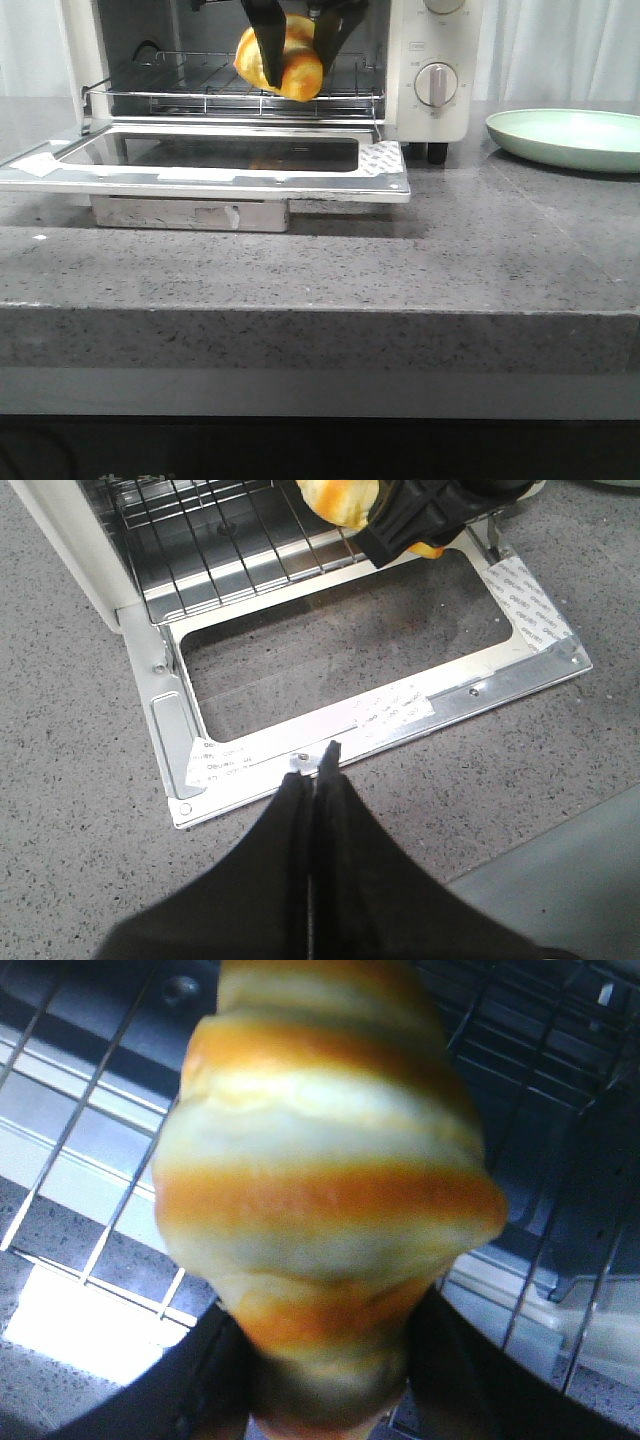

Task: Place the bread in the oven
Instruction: 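Lower the croissant onto the wire rack and open the right gripper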

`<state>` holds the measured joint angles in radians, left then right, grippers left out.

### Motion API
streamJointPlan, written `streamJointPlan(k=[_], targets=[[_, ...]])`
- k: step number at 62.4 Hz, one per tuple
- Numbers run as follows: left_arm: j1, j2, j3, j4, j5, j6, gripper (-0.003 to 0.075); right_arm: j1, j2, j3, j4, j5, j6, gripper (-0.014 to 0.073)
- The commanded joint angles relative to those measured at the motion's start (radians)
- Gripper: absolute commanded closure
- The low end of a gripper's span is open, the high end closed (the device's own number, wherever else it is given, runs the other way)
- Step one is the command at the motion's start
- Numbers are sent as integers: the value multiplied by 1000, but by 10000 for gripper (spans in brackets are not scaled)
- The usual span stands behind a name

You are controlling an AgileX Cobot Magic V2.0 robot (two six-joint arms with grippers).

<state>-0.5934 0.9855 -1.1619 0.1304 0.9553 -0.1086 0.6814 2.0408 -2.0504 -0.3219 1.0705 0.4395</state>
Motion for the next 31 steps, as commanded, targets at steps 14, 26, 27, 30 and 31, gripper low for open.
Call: streamJointPlan(k=[14,26,27,30,31], targets=[[-2,-15,-24,2,-56,-11,738,-5,-52,-34,-73,-102,-1,455],[-2,-15,-24,2,-56,-11,738,-5,-52,-34,-73,-129,0,108],[-2,-15,-24,2,-56,-11,738,-5,-52,-34,-73,-127,0,94],[-2,-15,-24,2,-56,-11,738,-5,-52,-34,-72,-120,0,64],[-2,-15,-24,2,-56,-11,738,-5,-52,-34,-72,-115,0,58]])
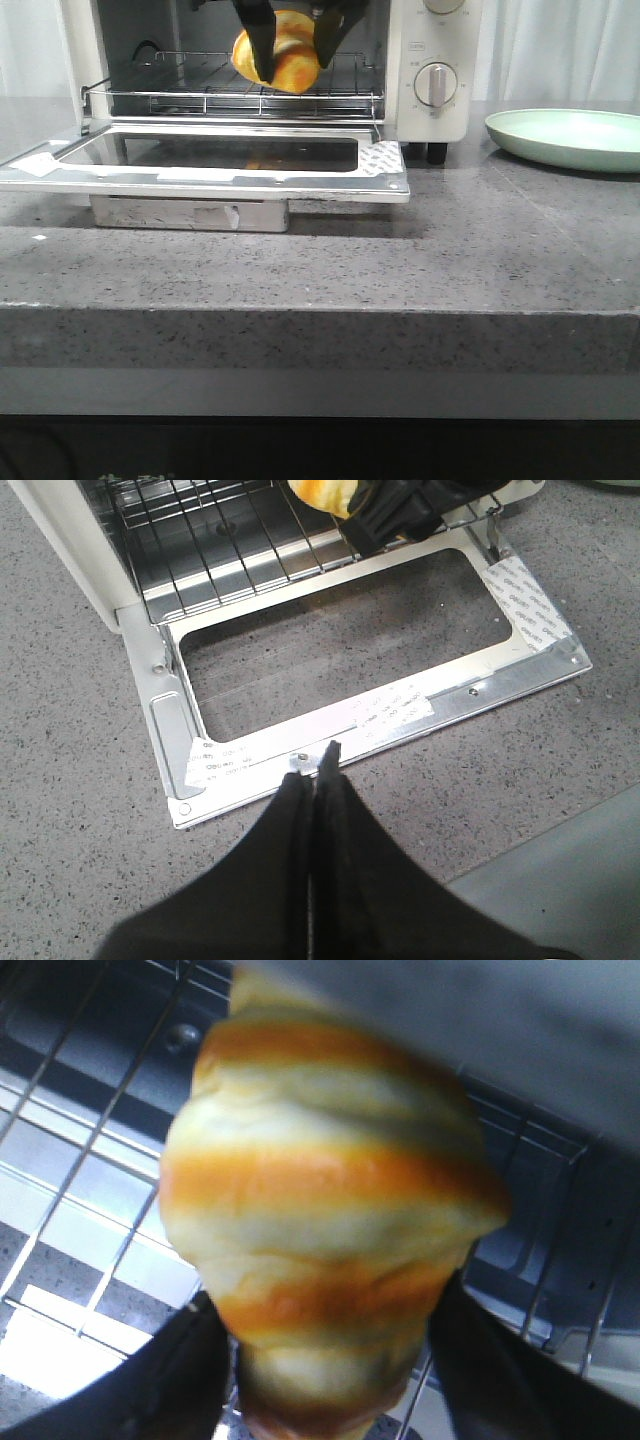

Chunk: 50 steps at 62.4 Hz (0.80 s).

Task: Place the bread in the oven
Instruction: 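Lower the croissant onto the wire rack and open the right gripper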

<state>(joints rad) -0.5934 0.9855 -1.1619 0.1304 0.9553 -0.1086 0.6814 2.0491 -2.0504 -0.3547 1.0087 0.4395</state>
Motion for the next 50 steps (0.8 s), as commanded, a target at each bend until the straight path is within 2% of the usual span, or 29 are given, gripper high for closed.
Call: streamJointPlan(k=[1,20,31,37,50], targets=[[-2,-15,-24,2,-56,-11,738,-5,-61,-34,-40,-50,0,54],[-2,-15,-24,2,-56,-11,738,7,-109,-34,-27,2,-1,52],[-2,-15,-24,2,-56,-11,738,33,-184,-1,-16,84,-25,52],[-2,-15,-24,2,-56,-11,738,40,-247,74,17,60,-56,52],[-2,-15,-24,2,-56,-11,738,6,-476,401,48,-80,-83,52]])
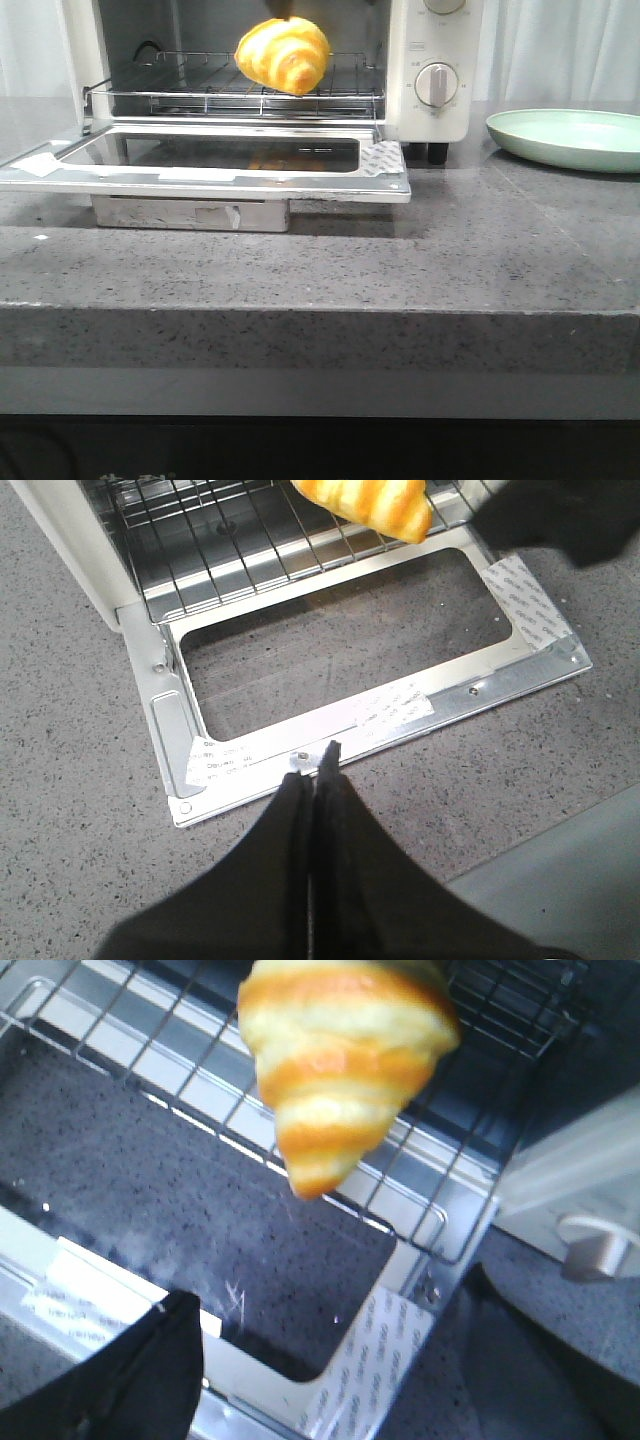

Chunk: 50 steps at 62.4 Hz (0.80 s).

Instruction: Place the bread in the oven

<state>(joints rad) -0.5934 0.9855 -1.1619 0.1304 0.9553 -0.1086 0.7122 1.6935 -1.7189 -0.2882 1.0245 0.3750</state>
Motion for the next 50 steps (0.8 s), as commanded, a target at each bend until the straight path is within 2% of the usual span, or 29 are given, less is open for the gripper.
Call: streamJointPlan(k=[1,7,18,24,50], targets=[[-2,-15,-24,2,-56,-11,738,-32,-144,92,-15,-106,-19,52],[-2,-15,-24,2,-56,-11,738,-99,-246,224,41,-154,-39,52],[-2,-15,-24,2,-56,-11,738,-228,-431,434,204,-207,-155,52],[-2,-15,-24,2,-56,-11,738,-283,-533,520,238,-214,-191,52],[-2,-15,-24,2,-56,-11,738,-303,-976,807,216,-218,-192,52]])
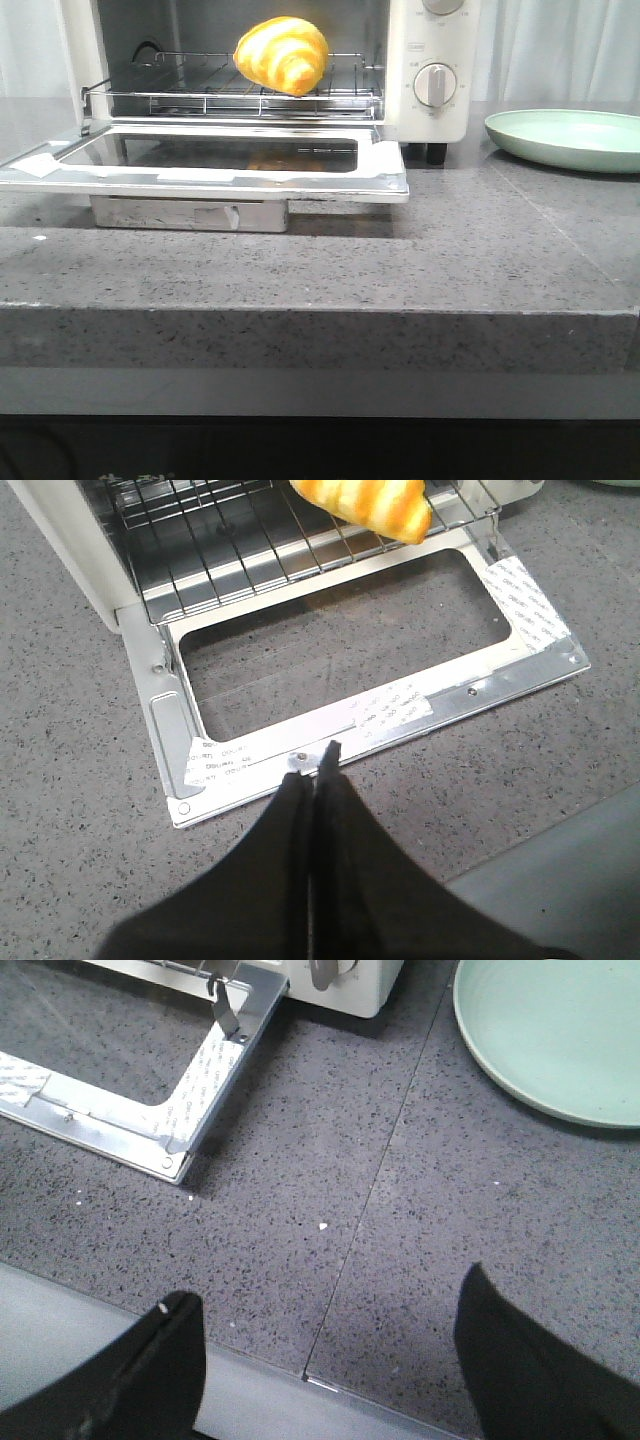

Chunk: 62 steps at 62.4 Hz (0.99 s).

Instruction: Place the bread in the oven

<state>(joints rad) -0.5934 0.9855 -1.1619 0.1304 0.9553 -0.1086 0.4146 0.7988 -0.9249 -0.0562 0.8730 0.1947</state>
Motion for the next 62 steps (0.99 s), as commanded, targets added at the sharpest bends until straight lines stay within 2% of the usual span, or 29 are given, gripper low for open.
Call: streamJointPlan(k=[1,11,16,19,29,35,62], targets=[[-2,-15,-24,2,-56,-11,738,-5,-94,19,-18,-64,-12,52],[-2,-15,-24,2,-56,-11,738,-5,-201,72,-23,-56,-12,63],[-2,-11,-24,2,-56,-11,738,-5,-228,80,-23,-45,-12,127],[-2,-11,-24,2,-56,-11,738,-5,-234,80,-23,-35,-12,205],[-2,-11,-24,2,-56,-11,738,-5,-234,80,-23,-18,-12,550],[-2,-11,-24,2,-56,-11,738,-5,-234,80,-23,-18,-12,713],[-2,-11,-24,-1,-55,-11,738,-5,-234,80,-29,3,-12,714]])
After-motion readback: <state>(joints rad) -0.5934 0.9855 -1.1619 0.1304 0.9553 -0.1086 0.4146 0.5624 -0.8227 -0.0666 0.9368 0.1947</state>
